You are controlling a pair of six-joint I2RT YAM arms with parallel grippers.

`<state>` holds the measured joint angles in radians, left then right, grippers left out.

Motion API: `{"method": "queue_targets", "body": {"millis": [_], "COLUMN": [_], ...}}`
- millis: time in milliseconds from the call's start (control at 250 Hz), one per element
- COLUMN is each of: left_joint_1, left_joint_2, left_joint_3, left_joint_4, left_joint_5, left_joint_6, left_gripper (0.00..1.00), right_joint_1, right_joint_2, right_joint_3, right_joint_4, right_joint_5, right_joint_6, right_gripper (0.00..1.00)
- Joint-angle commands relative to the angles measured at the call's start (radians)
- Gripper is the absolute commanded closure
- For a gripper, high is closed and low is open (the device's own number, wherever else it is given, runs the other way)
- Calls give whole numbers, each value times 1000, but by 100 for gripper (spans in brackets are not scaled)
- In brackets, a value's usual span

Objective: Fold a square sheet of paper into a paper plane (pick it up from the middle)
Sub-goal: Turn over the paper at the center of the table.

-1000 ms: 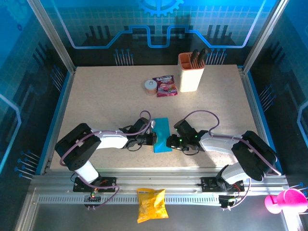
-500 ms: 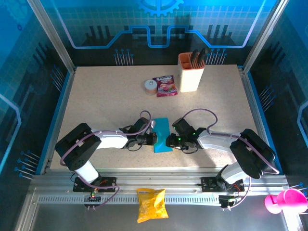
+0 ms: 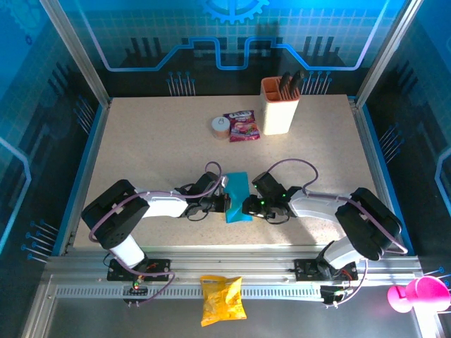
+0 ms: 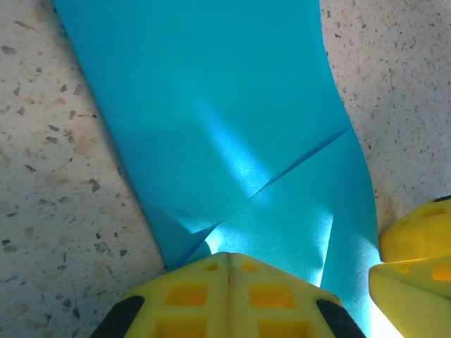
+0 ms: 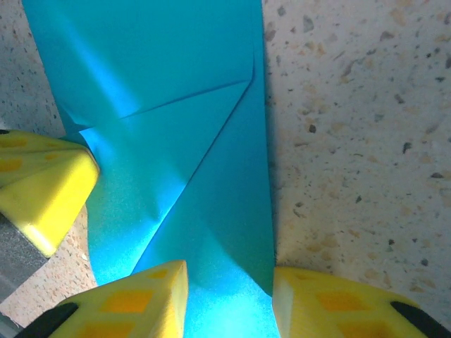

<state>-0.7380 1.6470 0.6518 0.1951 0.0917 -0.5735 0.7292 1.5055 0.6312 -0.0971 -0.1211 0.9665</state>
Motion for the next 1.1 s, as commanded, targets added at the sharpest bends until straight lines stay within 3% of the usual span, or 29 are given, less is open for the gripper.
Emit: {"method": "queue_targets", "body": {"millis": [0,411,1099], "left_joint_1": [-8,-8,-8], "left_joint_2": [20,28,19], "left_joint_3": [-22,-24,-37], "left_joint_4": [-14,-10,-10], "left_joint_5": [20,24,25], "left_joint_6": [4,4,4], "left_gripper": [100,100,100], "right_joint_1": [8,-39,-30], "right_joint_2": [83,106,26], "right_joint_3": [12,-22,-5], "right_joint_4": [360,546,469], "right_joint_5": [-111,-162,-129], "right_joint_6": [18,29,14], "right_gripper": [62,58,53]}}
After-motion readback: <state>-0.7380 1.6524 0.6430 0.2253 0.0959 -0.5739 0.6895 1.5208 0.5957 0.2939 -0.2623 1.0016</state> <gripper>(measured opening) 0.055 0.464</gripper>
